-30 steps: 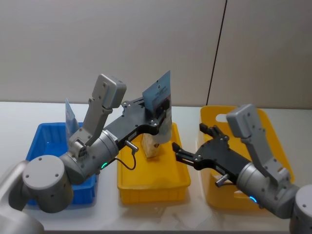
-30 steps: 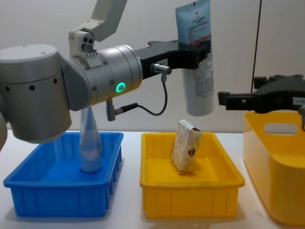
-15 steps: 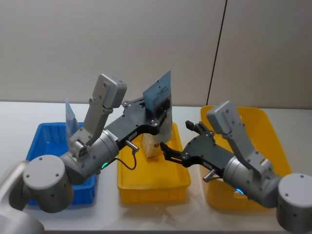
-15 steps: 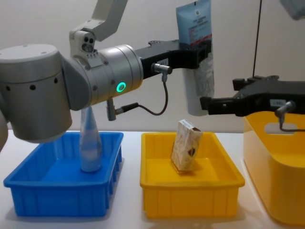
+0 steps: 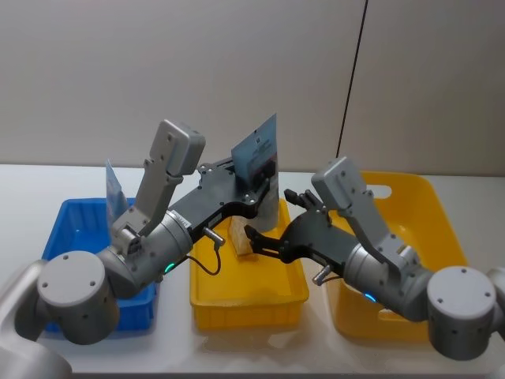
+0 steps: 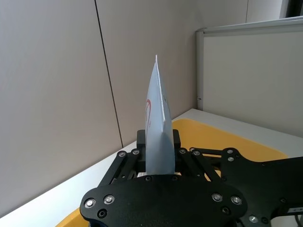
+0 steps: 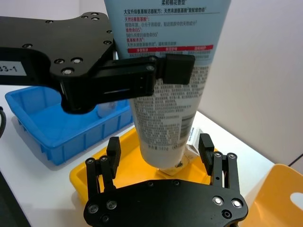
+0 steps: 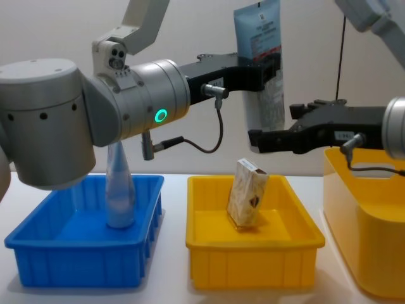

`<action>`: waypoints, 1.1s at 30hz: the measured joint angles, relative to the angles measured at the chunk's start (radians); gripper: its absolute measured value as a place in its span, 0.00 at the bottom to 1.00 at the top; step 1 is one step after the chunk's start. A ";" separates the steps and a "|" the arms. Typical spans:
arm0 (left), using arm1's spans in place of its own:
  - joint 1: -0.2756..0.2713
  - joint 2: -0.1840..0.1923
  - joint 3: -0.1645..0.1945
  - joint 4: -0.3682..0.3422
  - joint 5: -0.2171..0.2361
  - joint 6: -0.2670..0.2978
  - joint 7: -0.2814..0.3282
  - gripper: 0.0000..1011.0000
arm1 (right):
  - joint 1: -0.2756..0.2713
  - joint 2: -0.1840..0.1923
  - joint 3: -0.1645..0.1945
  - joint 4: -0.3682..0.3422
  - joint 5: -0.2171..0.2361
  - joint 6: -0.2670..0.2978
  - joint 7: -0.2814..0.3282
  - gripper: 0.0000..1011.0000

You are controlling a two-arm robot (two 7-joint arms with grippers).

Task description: Bimanual collaborative sorting of washing and personal care products

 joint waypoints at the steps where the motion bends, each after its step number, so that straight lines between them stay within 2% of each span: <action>1: 0.000 0.000 0.000 0.000 0.000 0.000 0.000 0.24 | 0.004 -0.001 -0.002 0.004 0.000 -0.001 0.000 0.99; 19: 0.000 0.000 0.000 0.000 0.000 0.000 0.000 0.24 | 0.082 -0.035 -0.039 0.110 -0.003 -0.028 -0.007 0.98; 27: 0.000 0.000 0.000 0.000 0.000 0.000 0.000 0.24 | 0.104 -0.046 -0.046 0.140 0.002 -0.037 -0.017 0.81; 28: 0.000 0.000 0.000 0.000 0.000 0.000 0.000 0.24 | 0.105 -0.047 -0.047 0.142 0.003 -0.038 -0.017 0.75; 31: 0.000 0.000 0.000 0.000 0.000 0.000 0.000 0.24 | 0.110 -0.049 -0.048 0.149 0.007 -0.040 -0.020 0.66; 33: 0.000 0.000 0.000 0.000 0.000 0.000 0.000 0.24 | 0.112 -0.050 -0.048 0.151 0.009 -0.041 -0.021 0.64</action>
